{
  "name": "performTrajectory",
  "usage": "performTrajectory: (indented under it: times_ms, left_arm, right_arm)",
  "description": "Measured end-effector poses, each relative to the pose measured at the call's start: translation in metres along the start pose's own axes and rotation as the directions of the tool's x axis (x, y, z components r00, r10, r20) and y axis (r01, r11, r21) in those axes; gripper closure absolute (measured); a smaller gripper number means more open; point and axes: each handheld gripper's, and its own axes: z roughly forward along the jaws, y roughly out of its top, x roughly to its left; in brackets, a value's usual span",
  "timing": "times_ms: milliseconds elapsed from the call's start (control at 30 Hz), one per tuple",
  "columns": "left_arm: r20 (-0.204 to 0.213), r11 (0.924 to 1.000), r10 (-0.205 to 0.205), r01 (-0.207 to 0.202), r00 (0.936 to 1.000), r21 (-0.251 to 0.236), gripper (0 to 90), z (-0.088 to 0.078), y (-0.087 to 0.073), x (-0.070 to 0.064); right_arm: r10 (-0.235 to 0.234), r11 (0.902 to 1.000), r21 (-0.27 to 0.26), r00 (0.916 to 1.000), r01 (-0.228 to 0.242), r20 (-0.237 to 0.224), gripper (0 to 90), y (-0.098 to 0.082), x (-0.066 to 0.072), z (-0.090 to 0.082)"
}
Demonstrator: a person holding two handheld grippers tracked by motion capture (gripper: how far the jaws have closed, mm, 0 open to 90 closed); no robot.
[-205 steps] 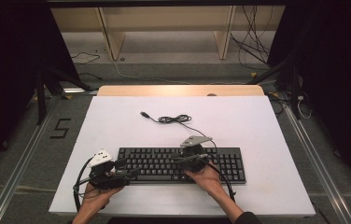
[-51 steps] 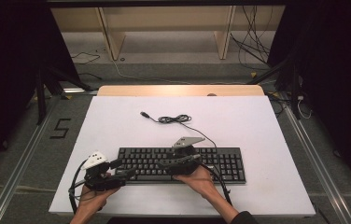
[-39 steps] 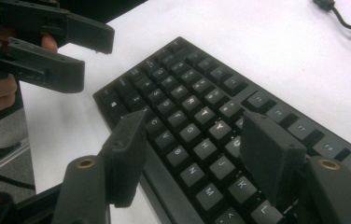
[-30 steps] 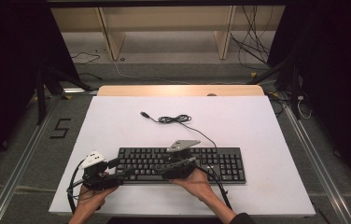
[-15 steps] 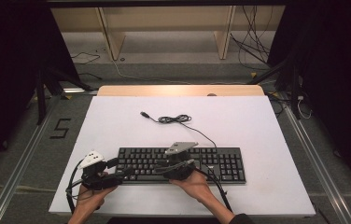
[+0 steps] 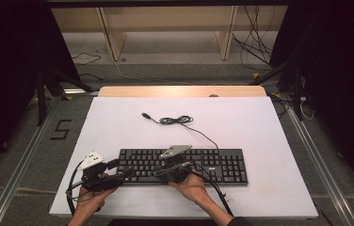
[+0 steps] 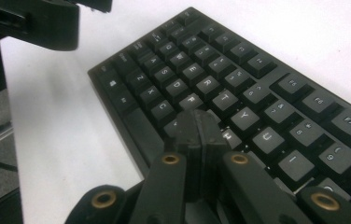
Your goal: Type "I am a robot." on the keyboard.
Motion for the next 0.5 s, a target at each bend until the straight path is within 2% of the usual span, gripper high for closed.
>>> performTrajectory:
  times_ms: [500]
  left_arm:
    - [0.000, 1.0000, 0.001, -0.001, 1.0000, -0.001, 27.6, 0.000, 0.000, 0.000]
  right_arm:
    - [-0.004, 0.9994, 0.033, 0.9999, 0.004, 0.014, 90.0, 0.000, 0.000, 0.013]
